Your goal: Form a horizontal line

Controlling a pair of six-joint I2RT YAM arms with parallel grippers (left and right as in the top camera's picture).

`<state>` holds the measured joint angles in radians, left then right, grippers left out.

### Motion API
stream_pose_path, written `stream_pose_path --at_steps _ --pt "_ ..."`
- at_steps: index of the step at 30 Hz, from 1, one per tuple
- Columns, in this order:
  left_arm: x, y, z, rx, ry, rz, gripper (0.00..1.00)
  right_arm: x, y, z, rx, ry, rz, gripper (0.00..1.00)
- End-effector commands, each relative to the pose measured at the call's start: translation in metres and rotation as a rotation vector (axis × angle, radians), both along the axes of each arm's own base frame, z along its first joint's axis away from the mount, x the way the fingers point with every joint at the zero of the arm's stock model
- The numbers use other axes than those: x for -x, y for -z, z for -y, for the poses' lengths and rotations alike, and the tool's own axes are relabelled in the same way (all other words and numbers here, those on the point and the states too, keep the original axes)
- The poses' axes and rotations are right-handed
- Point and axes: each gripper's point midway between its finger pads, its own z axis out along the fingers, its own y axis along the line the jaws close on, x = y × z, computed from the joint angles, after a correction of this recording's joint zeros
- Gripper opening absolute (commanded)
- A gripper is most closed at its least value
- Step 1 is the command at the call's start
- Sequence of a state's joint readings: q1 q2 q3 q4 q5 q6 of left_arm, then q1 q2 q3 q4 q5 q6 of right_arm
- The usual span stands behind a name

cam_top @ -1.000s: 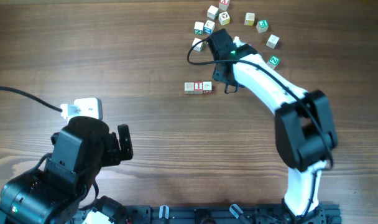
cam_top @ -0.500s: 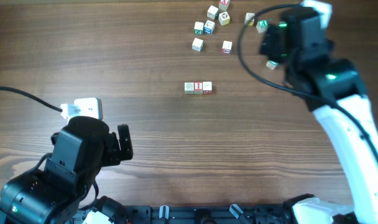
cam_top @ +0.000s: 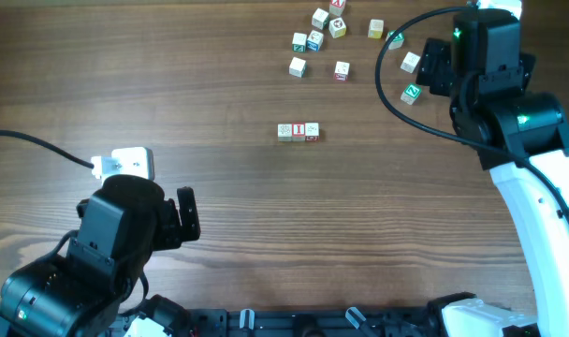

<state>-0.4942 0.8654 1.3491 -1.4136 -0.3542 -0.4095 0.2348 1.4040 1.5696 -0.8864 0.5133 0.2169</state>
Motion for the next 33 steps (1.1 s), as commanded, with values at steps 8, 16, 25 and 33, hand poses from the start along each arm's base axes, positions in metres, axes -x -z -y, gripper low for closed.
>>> stream_pose_path --at_steps 8,16,25,33 --pt "-0.001 -0.001 -0.002 0.006 -0.022 0.007 1.00 0.010 -0.019 0.004 -0.002 -0.005 0.047 1.00" --pt "-0.001 -0.001 -0.002 0.006 -0.022 0.007 1.00 0.064 -0.085 0.021 -0.047 0.012 0.248 1.00" --pt "-0.001 -0.001 -0.002 0.006 -0.022 0.008 1.00 0.172 -0.126 0.077 -0.063 0.164 0.517 1.00" --pt "-0.001 -0.001 -0.002 0.006 -0.022 0.007 1.00 0.229 -0.100 0.092 -0.212 0.257 0.965 1.00"
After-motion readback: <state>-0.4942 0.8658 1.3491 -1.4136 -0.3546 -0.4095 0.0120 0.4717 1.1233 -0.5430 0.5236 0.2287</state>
